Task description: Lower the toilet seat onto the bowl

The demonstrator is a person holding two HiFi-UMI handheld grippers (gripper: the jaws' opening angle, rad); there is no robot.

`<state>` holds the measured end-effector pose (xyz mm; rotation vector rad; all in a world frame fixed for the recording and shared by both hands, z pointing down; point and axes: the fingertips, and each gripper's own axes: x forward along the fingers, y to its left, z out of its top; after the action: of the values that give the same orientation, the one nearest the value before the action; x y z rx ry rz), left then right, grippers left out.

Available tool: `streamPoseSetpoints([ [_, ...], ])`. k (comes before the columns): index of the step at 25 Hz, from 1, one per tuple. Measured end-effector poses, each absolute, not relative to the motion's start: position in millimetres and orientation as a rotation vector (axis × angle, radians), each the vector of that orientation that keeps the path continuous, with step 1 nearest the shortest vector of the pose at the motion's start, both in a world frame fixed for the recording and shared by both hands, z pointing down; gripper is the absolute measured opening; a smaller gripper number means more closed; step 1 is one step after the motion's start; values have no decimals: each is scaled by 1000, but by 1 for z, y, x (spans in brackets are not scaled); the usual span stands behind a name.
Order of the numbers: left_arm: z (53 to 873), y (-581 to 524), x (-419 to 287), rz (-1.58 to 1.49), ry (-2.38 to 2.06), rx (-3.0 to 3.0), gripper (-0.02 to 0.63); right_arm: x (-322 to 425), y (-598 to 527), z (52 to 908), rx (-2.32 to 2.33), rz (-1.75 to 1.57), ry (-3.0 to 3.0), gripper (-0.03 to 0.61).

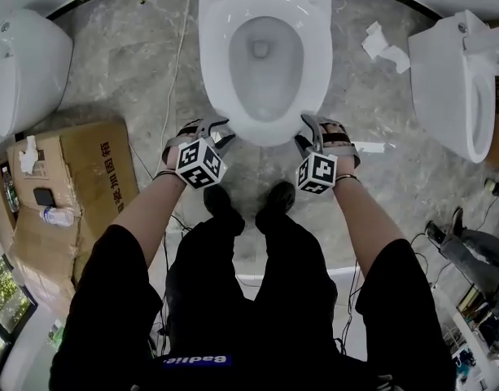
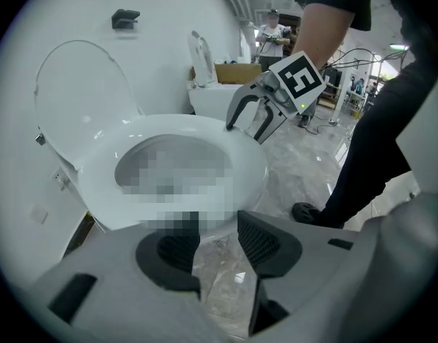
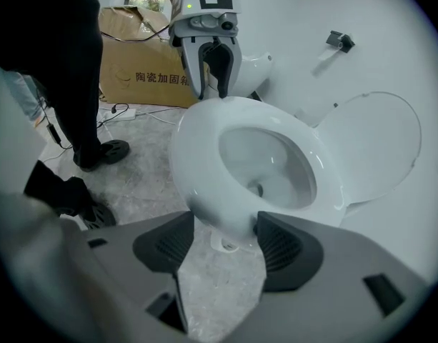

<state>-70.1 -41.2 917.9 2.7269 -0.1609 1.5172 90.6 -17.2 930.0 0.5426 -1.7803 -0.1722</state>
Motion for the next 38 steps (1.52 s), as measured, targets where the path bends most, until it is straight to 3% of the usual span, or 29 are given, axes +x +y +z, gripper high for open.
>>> streamPoseSetpoints([
  [9, 888, -45, -75, 1506, -214, 2698, 169, 86, -15, 893, 605, -118, -1804, 255],
  [19, 697, -9, -49, 1272, -328, 2750, 167, 77, 13, 693, 975, 167, -1882, 255],
  [29, 553, 22, -65, 1071, -517, 2779, 167, 42, 34, 550, 1148, 275, -1983, 253],
  [33, 489, 13, -59, 855, -639, 2795, 165, 20, 26, 488, 1221, 354, -2110, 220],
  [38, 421, 2, -36, 651, -740, 2803, 136, 17, 17, 425, 1291, 421, -2257, 121],
])
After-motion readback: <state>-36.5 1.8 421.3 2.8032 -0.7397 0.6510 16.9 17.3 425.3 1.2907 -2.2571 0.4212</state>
